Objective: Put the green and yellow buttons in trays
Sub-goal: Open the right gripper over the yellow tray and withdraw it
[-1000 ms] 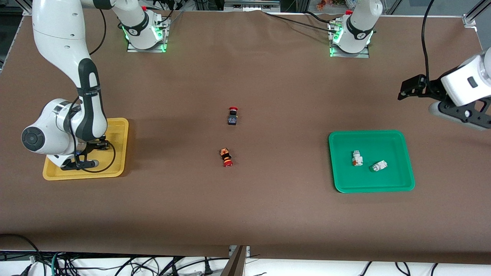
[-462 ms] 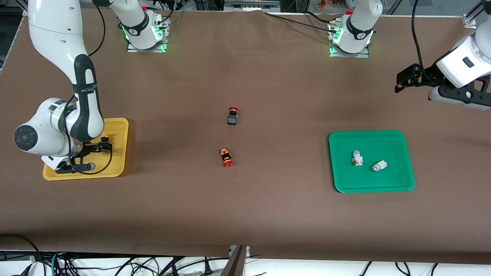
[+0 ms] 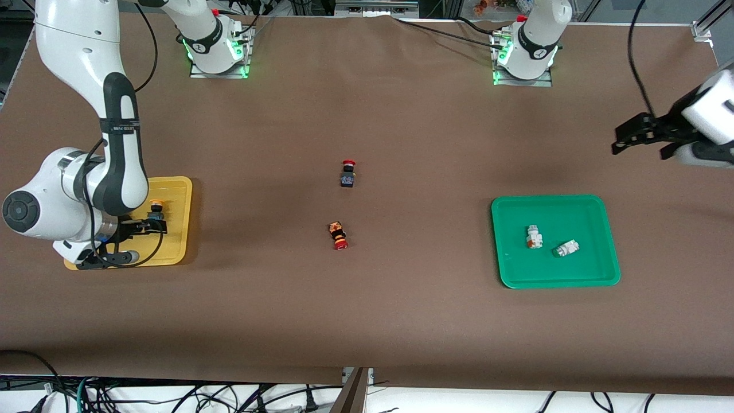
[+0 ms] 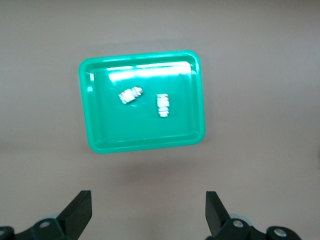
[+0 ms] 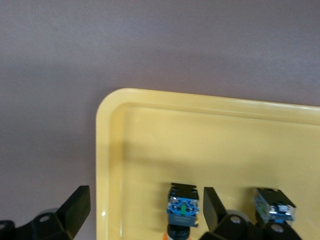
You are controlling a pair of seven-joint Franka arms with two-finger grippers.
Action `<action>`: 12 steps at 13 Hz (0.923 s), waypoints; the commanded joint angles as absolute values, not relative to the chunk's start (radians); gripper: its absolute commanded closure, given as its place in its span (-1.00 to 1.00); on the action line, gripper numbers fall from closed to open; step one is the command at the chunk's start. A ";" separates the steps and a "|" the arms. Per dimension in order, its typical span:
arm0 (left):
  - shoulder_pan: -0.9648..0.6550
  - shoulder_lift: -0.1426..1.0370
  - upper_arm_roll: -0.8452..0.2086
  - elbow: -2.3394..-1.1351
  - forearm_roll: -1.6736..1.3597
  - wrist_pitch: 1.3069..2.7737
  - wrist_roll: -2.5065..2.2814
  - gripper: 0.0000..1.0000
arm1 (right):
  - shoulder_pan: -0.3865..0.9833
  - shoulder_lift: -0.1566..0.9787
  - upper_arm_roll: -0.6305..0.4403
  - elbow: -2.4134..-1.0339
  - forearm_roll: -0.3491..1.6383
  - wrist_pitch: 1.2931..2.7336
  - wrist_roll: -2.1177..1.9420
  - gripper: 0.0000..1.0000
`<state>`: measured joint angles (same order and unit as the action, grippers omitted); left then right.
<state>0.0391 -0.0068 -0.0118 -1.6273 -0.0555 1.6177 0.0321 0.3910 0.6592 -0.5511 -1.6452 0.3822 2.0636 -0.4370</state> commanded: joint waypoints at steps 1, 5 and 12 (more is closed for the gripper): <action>0.015 -0.021 0.002 -1.621 -0.019 1.600 -0.046 -1.00 | 0.303 0.609 -0.432 -1.640 0.332 2.043 -0.358 -1.00; 0.018 -0.018 -0.005 -1.621 -0.026 1.595 -0.052 -1.00 | 0.170 0.479 -0.184 -1.672 0.079 2.031 -0.111 -1.00; 0.023 -0.015 -0.006 -1.621 -0.037 1.595 -0.069 -1.00 | 0.164 0.123 -0.080 -1.671 0.003 1.652 -0.086 -1.00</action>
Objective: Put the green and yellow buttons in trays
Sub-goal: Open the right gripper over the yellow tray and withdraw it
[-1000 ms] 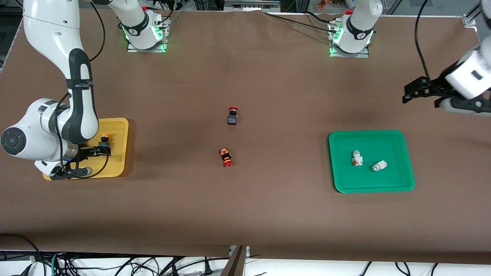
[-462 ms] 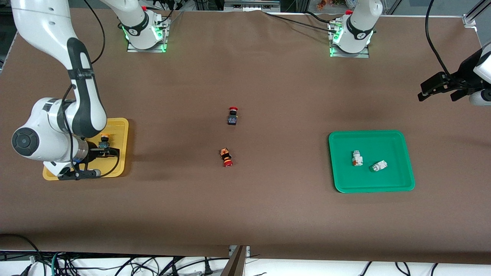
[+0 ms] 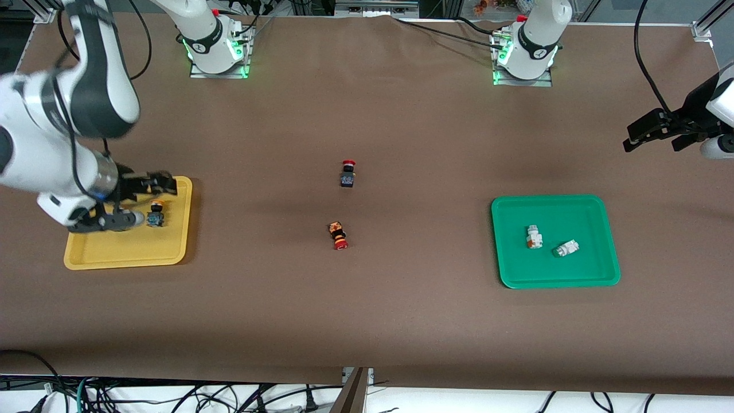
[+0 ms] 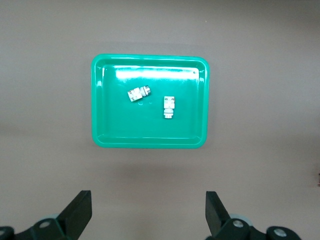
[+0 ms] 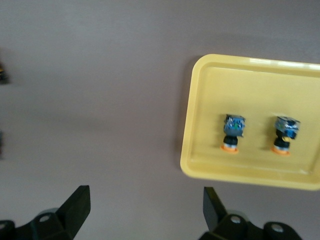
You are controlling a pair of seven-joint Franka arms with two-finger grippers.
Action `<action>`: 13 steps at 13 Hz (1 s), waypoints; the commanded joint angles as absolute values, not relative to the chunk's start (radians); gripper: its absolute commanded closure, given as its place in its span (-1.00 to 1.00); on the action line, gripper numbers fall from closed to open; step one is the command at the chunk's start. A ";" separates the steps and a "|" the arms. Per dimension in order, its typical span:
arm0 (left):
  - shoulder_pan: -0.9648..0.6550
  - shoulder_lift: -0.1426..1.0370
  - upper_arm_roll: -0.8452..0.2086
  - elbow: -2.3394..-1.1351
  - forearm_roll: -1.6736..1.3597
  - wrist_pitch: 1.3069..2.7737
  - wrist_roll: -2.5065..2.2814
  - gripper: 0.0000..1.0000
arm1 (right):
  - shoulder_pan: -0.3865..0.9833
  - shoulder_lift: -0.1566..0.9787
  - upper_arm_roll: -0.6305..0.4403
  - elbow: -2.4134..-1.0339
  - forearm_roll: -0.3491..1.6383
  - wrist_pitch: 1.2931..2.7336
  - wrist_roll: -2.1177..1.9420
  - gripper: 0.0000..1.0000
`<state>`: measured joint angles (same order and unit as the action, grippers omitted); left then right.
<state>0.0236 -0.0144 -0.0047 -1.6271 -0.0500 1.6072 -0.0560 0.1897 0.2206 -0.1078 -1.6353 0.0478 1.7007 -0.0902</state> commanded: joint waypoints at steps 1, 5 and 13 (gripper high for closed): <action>0.021 -0.015 -0.006 -1.620 -0.041 1.595 -0.069 -1.00 | 0.160 0.079 -0.080 -1.666 -0.018 1.625 -0.084 -1.00; 0.023 -0.018 -0.005 -1.618 -0.054 1.589 -0.069 -1.00 | 0.146 -0.012 -0.075 -1.664 -0.061 1.592 -0.083 -1.00; 0.028 -0.021 -0.005 -1.615 -0.054 1.579 -0.069 -1.00 | 0.095 -0.097 -0.048 -1.661 -0.049 1.436 -0.071 -1.00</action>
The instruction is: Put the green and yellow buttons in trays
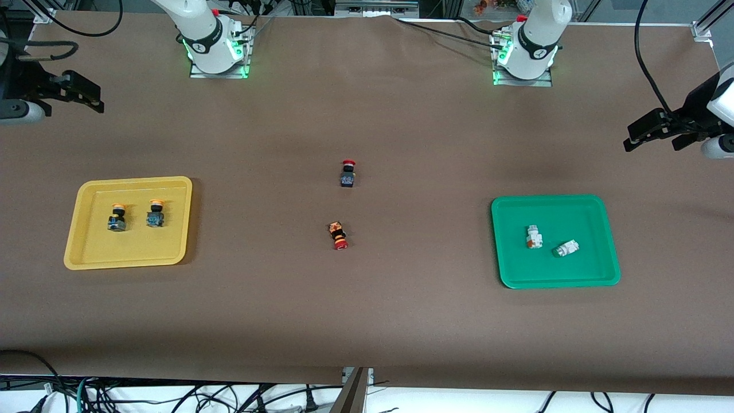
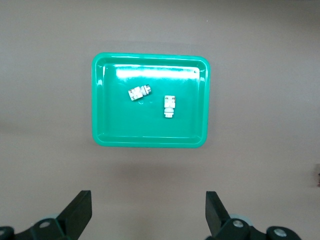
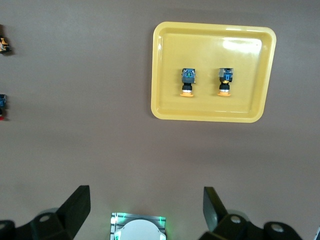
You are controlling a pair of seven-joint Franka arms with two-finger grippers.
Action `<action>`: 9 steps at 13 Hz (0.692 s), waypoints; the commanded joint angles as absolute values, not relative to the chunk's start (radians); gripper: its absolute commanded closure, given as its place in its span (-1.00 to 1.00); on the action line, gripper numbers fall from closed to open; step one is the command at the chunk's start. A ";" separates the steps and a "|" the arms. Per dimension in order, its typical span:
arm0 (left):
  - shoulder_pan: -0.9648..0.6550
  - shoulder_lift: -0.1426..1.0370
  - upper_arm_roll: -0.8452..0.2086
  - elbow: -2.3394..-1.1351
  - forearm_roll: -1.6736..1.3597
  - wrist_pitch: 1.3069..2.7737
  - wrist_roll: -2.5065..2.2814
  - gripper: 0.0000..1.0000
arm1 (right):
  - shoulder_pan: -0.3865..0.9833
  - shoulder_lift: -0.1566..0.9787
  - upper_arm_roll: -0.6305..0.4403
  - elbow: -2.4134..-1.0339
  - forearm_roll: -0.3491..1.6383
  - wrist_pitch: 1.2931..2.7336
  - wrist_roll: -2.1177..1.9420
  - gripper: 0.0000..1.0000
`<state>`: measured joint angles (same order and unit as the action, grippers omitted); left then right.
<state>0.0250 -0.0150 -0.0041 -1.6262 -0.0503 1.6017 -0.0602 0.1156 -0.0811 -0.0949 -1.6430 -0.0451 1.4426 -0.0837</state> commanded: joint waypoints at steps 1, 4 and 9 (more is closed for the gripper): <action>0.026 -0.021 -0.008 -1.615 -0.054 1.577 -0.072 -1.00 | 0.095 -0.097 -0.041 -1.661 -0.049 1.434 -0.072 -1.00; 0.026 -0.021 -0.012 -1.598 -0.054 1.574 -0.092 -1.00 | 0.104 -0.045 -0.044 -1.608 -0.061 1.430 -0.080 -1.00; 0.026 -0.020 -0.012 -1.597 -0.054 1.566 -0.092 -1.00 | 0.106 -0.009 -0.044 -1.557 -0.055 1.404 -0.081 -1.00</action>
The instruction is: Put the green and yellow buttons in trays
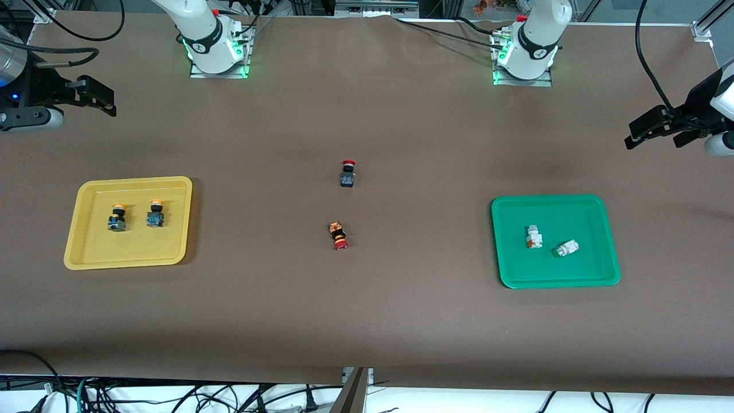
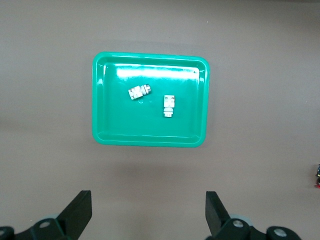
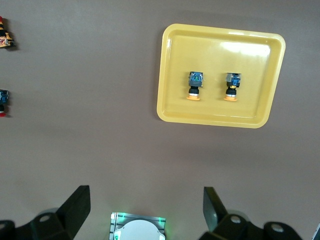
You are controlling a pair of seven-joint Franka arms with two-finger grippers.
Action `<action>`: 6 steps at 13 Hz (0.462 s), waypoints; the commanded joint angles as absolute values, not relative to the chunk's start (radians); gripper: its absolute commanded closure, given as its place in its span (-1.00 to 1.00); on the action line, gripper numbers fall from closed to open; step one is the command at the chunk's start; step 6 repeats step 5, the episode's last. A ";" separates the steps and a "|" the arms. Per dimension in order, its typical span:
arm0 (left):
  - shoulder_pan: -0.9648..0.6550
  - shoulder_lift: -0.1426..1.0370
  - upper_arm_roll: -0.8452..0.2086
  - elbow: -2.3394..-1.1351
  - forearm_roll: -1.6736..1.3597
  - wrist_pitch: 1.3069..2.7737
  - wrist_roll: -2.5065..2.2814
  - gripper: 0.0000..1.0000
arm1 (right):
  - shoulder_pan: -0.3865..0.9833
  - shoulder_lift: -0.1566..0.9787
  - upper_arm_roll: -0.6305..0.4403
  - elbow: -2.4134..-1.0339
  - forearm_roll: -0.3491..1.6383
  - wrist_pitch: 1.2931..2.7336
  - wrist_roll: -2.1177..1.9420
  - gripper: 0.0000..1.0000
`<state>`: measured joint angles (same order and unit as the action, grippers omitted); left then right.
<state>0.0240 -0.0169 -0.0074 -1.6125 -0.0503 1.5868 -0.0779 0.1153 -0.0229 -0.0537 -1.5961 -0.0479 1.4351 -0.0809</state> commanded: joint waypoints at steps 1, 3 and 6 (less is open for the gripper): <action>0.026 -0.021 -0.012 -1.597 -0.054 1.566 -0.092 -1.00 | 0.107 -0.006 -0.044 -1.557 -0.057 1.404 -0.080 -1.00; 0.026 -0.021 -0.012 -1.597 -0.054 1.566 -0.092 -1.00 | 0.107 -0.003 -0.044 -1.555 -0.051 1.404 -0.080 -1.00; 0.026 -0.021 -0.012 -1.595 -0.054 1.566 -0.091 -1.00 | 0.106 -0.003 -0.046 -1.555 -0.051 1.404 -0.080 -1.00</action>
